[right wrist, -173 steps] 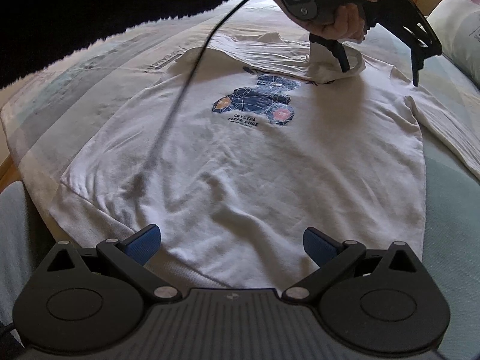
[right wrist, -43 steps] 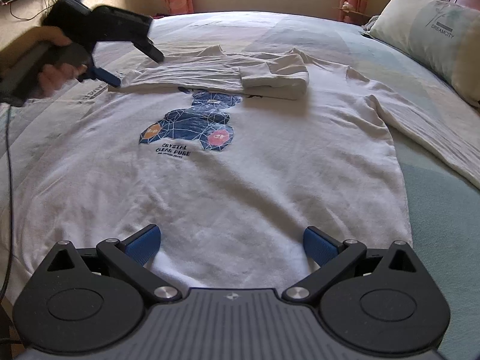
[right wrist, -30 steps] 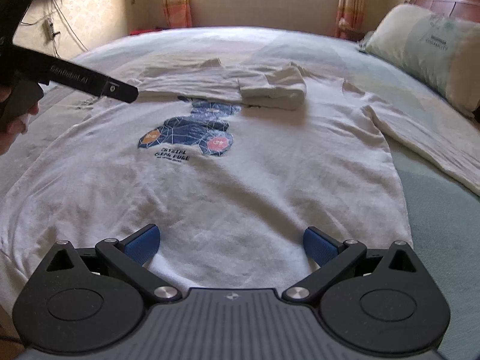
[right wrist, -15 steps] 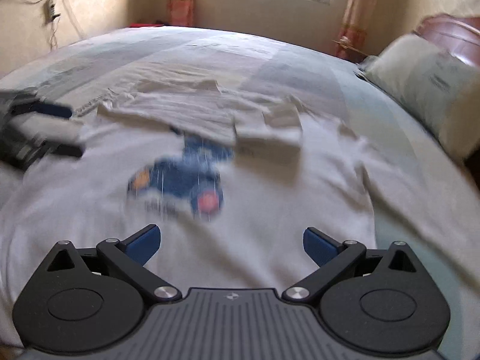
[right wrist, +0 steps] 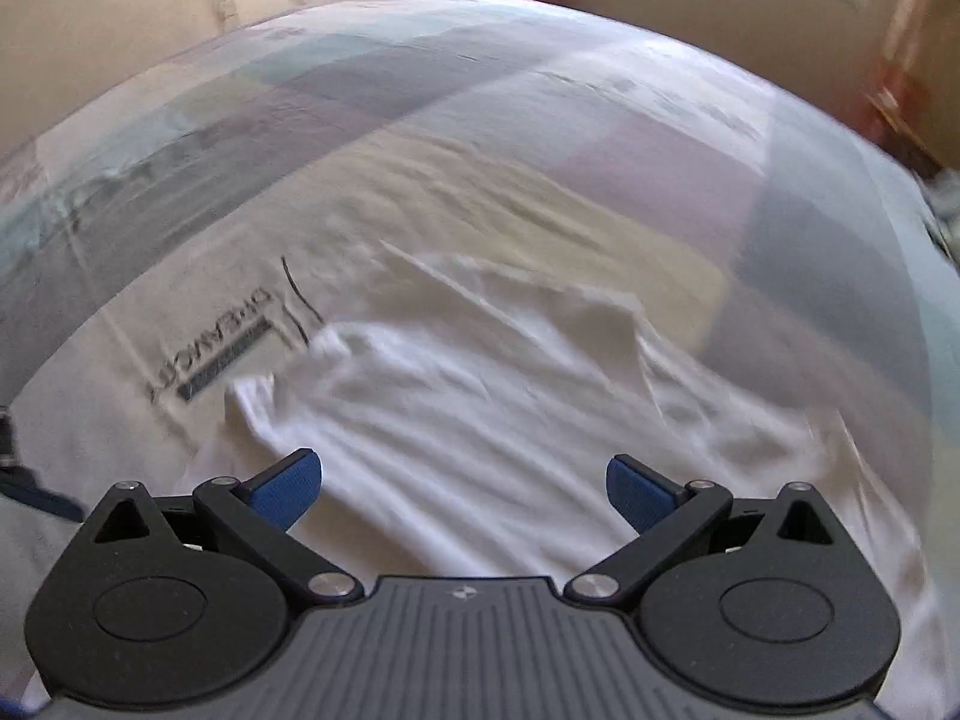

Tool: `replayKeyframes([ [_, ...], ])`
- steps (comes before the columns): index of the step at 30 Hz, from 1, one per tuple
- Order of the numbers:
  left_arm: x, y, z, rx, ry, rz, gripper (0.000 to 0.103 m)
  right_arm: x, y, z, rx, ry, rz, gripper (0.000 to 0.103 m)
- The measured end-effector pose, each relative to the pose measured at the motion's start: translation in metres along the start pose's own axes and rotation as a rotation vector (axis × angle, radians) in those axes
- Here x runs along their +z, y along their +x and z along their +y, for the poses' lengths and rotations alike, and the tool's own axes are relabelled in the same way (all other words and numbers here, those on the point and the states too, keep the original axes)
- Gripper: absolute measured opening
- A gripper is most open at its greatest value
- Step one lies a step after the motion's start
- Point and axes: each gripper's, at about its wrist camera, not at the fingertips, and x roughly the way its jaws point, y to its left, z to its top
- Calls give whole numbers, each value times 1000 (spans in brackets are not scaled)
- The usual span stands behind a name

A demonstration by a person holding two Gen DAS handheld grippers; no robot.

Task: Fold clothes
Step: 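Bring the open right tool over the folded sleeve near the collar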

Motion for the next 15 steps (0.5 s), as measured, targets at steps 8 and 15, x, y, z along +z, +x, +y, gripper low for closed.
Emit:
replayKeyframes([
  [8,-3,-20,24,-3,-45,-57,100,25,48,22,-43,-60,-56,103],
  [15,-1,-21,28,-15,-58,-83,100,20,73,48,-47,-141,-53,103],
])
